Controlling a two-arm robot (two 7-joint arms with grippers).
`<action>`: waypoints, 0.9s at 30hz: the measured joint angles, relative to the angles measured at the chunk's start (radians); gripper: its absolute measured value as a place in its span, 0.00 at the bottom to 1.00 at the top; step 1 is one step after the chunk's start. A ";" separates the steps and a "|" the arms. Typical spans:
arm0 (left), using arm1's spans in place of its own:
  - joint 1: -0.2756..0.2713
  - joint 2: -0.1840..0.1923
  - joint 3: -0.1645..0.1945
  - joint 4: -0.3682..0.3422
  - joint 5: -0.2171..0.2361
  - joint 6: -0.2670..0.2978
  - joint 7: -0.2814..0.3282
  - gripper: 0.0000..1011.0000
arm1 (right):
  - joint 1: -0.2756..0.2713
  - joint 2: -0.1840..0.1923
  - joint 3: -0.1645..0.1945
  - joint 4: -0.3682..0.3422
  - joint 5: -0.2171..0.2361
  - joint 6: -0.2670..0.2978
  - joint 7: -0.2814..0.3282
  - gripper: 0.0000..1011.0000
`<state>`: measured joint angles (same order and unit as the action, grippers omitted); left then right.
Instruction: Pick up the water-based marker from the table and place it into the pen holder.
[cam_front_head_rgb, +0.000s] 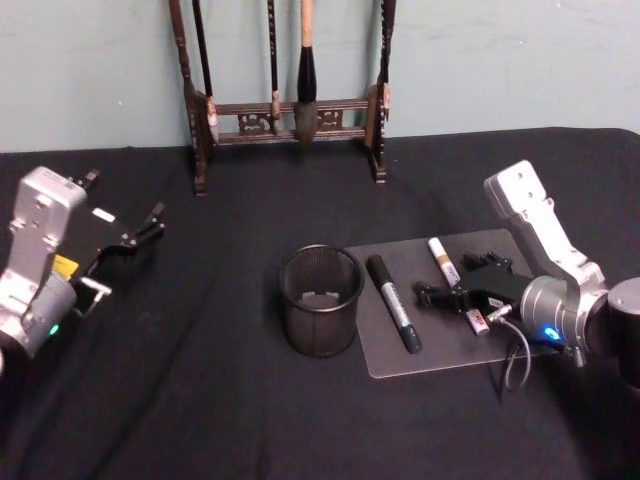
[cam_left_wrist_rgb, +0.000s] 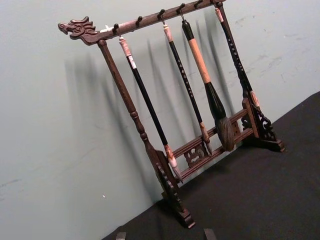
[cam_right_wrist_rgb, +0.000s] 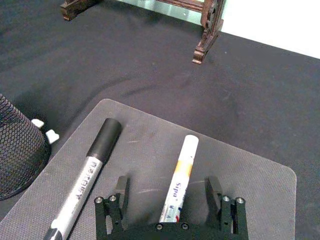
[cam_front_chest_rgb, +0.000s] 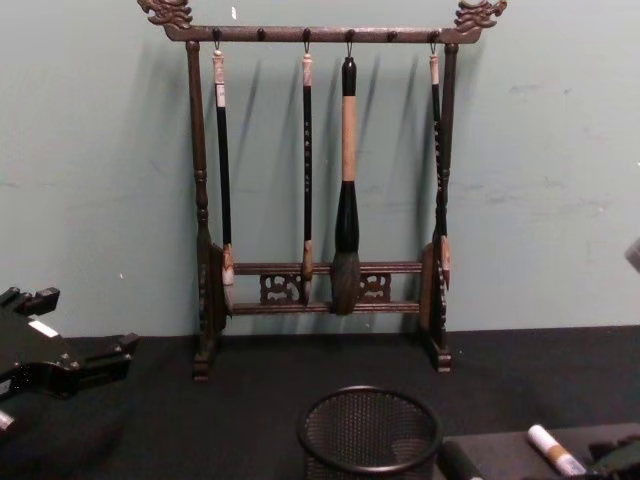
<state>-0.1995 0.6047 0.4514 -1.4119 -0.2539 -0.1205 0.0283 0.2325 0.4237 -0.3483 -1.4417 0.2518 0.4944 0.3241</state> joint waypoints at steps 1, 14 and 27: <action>0.000 0.000 0.000 0.000 0.000 0.000 0.000 0.99 | -0.001 -0.001 0.000 0.000 -0.001 0.001 0.000 0.99; 0.000 0.000 0.000 0.000 0.000 0.000 0.000 0.99 | 0.000 0.001 -0.001 0.000 0.000 0.000 0.000 0.99; 0.000 0.000 0.000 0.000 0.000 0.000 0.000 0.99 | 0.001 0.001 -0.003 0.000 0.002 -0.001 0.000 0.97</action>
<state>-0.1995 0.6047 0.4513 -1.4120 -0.2539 -0.1205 0.0283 0.2337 0.4251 -0.3508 -1.4417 0.2534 0.4936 0.3239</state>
